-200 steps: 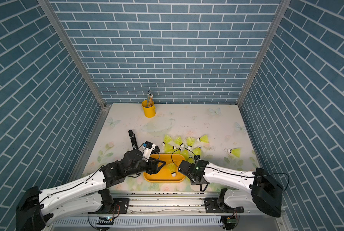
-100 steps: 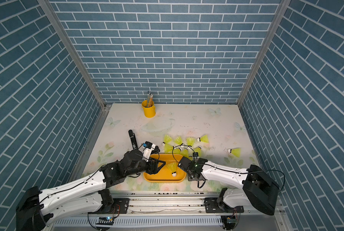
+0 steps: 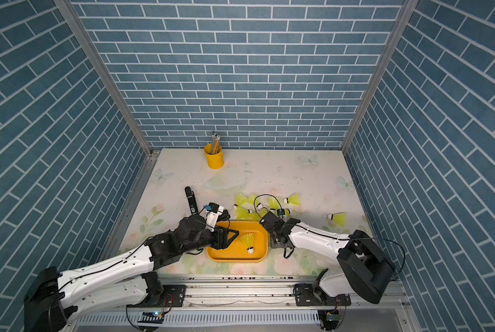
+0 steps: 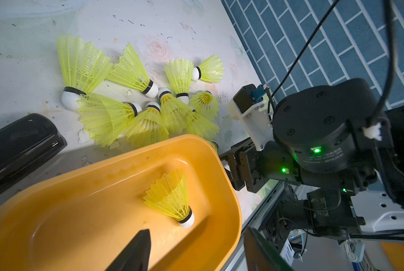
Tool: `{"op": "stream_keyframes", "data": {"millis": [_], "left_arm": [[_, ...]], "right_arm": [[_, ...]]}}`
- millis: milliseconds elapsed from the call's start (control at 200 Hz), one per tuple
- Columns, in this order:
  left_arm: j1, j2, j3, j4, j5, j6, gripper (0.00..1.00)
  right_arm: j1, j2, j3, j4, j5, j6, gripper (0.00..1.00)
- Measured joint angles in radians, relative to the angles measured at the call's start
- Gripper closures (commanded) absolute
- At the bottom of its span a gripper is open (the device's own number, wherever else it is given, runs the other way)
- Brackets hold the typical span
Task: Put the shuttlecocks into the storage box
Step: Pick up the shuttlecock at the center of the board.
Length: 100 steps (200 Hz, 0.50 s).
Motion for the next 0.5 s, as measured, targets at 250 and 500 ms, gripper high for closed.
{"op": "stream_keyframes", "data": {"millis": [250,500], "left_arm": [[0.0,0.08,0.007,0.037,-0.006,-0.02,0.31],[0.0,0.097,0.036,0.056,-0.021,-0.019,0.3]], "right_arm": [[-0.036,0.016,0.004,0.073,-0.068,-0.111,0.25],[-0.093,0.06,0.04,0.132,-0.083,-0.175,0.22]]}}
